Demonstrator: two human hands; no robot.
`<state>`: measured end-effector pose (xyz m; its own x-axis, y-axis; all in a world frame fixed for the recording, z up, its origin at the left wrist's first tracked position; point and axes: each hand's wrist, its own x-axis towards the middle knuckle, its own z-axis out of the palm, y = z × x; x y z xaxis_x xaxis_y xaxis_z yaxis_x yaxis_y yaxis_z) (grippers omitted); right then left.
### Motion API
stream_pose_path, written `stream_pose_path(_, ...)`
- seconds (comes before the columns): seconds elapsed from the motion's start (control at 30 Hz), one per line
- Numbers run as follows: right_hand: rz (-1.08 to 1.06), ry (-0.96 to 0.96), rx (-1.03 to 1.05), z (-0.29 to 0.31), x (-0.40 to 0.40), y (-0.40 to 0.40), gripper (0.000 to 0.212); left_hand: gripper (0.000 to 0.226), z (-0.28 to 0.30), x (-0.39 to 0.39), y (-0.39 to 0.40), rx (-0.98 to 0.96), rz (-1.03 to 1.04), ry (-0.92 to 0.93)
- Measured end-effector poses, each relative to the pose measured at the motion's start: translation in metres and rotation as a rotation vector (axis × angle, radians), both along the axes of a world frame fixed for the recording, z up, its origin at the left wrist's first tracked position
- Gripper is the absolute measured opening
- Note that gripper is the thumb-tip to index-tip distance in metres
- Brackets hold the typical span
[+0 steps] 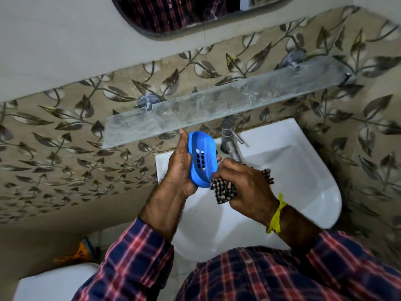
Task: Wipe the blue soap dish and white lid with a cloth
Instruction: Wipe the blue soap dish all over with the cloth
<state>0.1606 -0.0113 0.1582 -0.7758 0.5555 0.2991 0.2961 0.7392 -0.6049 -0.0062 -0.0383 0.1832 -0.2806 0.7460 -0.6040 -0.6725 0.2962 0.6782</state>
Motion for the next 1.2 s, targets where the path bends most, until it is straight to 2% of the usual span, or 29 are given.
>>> stream_pose_path(0.07,-0.031,0.055,-0.074,0.0,-0.004,0.002,0.042,0.077,0.0,-0.005,0.0,0.019,-0.03,0.029)
stream_pose_path(0.13,-0.102,0.142,-0.25,0.001,-0.006,0.005,0.024,0.08,-0.006,-0.005,-0.004,-0.002,-0.084,0.24)
stream_pose_path(0.2,-0.161,0.22,-0.488,0.008,-0.004,0.009,0.014,0.078,-0.019,0.003,-0.021,0.082,-0.088,0.678)
stream_pose_path(0.27,-0.149,0.307,-0.831,0.02,0.0,0.013,0.012,0.077,-0.04,0.011,-0.04,0.333,-0.194,1.206)
stream_pose_path(0.3,-0.121,0.331,-0.999,0.026,0.001,0.015,0.01,0.077,-0.05,0.015,-0.046,0.442,-0.253,1.386)
stream_pose_path(0.37,-0.061,0.348,-1.232,0.033,0.0,0.021,0.009,0.076,-0.059,0.02,-0.043,0.549,-0.259,1.512)
stream_pose_path(0.43,-0.01,0.382,-1.338,0.04,-0.003,0.026,0.007,0.072,-0.056,0.022,-0.031,0.583,-0.166,1.504)
stream_pose_path(0.53,-0.005,0.441,-1.393,0.045,-0.01,0.032,0.023,0.06,-0.048,0.022,-0.017,0.675,-0.106,1.492)
stream_pose_path(0.67,-0.055,0.492,-1.335,0.041,-0.015,0.032,0.029,0.064,-0.05,0.026,-0.008,0.63,-0.138,1.114)
stream_pose_path(0.73,-0.075,0.495,-1.314,0.035,-0.013,0.029,0.029,0.064,-0.038,0.034,-0.008,0.591,-0.161,1.014)
stream_pose_path(0.83,-0.072,0.479,-1.332,0.031,-0.006,0.027,0.026,0.056,-0.023,0.042,-0.007,0.621,-0.205,0.973)
stream_pose_path(0.9,-0.088,0.457,-1.314,0.033,-0.004,0.03,0.025,0.058,-0.018,0.049,-0.008,0.612,-0.222,0.804)
stream_pose_path(1.0,-0.102,0.428,-1.242,0.036,-0.008,0.031,0.023,0.055,-0.022,0.047,0.0,0.565,-0.119,0.556)
stream_pose_path(1.07,-0.094,0.365,-1.191,0.033,-0.009,0.024,0.017,0.055,-0.015,0.038,0.006,0.527,-0.046,0.542)
stream_pose_path(1.2,-0.115,0.296,-1.162,0.028,-0.012,0.018,0.01,0.061,-0.011,0.032,0.011,0.465,-0.044,0.62)
